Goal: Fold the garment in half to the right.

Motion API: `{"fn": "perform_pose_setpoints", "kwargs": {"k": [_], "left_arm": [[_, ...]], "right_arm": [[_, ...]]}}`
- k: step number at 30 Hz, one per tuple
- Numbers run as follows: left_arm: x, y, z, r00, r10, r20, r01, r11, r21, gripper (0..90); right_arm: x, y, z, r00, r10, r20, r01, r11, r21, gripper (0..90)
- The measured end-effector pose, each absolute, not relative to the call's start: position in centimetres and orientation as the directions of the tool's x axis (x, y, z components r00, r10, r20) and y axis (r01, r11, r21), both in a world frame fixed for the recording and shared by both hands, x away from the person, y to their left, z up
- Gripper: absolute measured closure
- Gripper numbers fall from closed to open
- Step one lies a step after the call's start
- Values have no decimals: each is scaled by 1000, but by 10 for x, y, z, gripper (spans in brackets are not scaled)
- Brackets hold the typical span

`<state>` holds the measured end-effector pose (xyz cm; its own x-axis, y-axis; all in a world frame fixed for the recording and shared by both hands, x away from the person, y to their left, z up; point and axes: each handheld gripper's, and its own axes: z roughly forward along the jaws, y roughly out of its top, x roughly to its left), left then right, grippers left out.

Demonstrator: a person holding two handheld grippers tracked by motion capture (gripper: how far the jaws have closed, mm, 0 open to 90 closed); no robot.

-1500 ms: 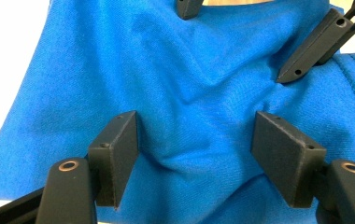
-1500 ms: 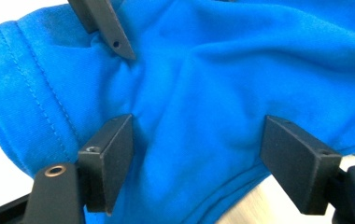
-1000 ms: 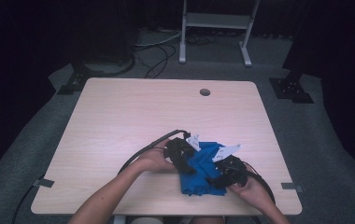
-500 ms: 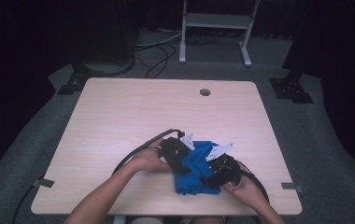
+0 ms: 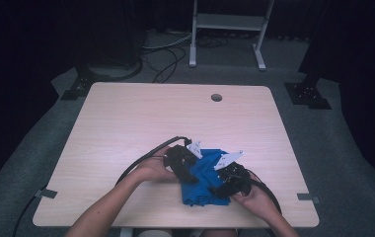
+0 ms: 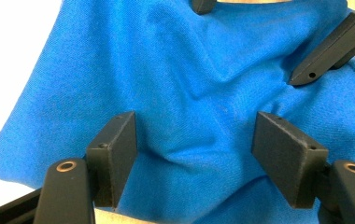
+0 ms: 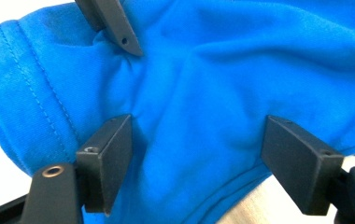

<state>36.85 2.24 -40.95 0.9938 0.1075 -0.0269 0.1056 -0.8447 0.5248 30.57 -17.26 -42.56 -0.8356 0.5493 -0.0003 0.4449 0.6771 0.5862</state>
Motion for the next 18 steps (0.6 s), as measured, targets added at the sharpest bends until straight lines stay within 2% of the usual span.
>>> {"fn": "perform_pose_setpoints", "kwargs": {"k": [12, 18], "left_arm": [[368, 27, -397, 992, 126, -30, 122, -824, 554, 244], [370, 34, -390, 987, 158, -30, 146, -804, 576, 215]], "right_arm": [[304, -179, -419, -833, 554, 1, 445, 668, 597, 135], [303, -183, -408, -835, 550, 2, 435, 658, 614, 123]]}}
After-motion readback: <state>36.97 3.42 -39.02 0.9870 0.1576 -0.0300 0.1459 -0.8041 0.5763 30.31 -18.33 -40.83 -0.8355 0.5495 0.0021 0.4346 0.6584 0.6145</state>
